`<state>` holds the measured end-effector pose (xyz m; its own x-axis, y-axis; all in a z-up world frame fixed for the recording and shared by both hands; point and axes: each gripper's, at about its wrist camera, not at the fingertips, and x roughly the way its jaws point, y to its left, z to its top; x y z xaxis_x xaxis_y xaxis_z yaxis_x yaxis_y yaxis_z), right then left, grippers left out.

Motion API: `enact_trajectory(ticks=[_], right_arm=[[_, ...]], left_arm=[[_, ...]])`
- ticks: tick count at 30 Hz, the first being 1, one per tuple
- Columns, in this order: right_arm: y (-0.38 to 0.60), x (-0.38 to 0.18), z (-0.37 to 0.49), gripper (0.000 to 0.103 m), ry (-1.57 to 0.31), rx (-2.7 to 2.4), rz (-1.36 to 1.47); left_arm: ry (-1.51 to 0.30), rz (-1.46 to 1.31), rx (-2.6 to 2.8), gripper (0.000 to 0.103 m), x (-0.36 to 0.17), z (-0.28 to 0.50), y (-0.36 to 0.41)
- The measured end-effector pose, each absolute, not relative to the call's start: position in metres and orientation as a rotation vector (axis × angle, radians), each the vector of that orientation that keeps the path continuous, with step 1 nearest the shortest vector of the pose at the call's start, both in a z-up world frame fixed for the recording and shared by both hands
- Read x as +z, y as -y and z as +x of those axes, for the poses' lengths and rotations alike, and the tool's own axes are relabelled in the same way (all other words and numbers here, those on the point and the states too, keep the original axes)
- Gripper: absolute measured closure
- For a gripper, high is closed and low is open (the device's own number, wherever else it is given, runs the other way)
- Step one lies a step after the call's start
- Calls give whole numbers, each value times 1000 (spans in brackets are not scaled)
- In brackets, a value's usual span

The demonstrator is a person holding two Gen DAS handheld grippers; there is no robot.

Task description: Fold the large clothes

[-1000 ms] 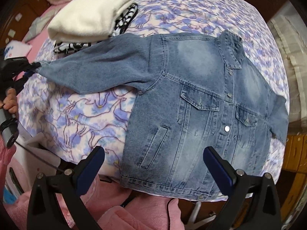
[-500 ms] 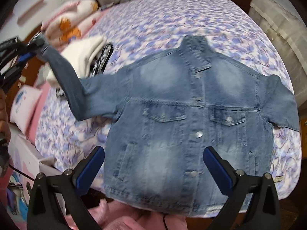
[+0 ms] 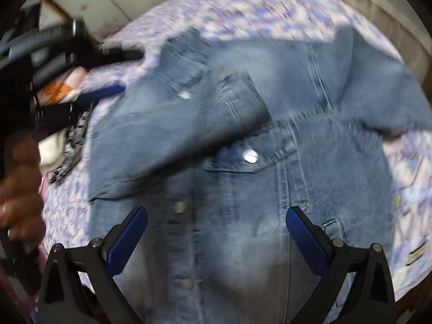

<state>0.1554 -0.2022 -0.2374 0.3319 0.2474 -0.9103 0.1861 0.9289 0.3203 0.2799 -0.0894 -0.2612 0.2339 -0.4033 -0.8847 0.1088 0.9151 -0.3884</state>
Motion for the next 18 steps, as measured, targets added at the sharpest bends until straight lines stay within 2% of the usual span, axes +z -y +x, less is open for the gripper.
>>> enact_trajectory(ticks=[2,3,4,8,10,12,15,17,18], right_arm=[[209,-257,160,6,-1260,27,459],[212,-265,162,8,-1262,27,491],[215,-273,165,10,-1261,23,531],[220,-288,172,16,-1224,-20,673],[225,-293,179,26,-1171,-47,749],[230,-297,187,31,-1149,-85,778],[235,-304,199,32,-1155,-162,818],[235,-303,198,41,-1147,-204,828],[234,-302,197,54,-1154,-231,809]], left_arm=[[-1304,-227,-310,47,-273,274,77],[-1310,-214,-290,35,-278,275,67],[-1315,-201,-261,31,-284,274,54],[-1367,-177,-147,30,-298,265,-17],[-1388,-176,-64,30,-305,258,-57],[-1407,-192,1,30,-312,252,-93],[-1426,-240,83,30,-326,245,-143],[-1427,-285,116,30,-333,244,-168],[-1422,-314,124,30,-336,244,-179]])
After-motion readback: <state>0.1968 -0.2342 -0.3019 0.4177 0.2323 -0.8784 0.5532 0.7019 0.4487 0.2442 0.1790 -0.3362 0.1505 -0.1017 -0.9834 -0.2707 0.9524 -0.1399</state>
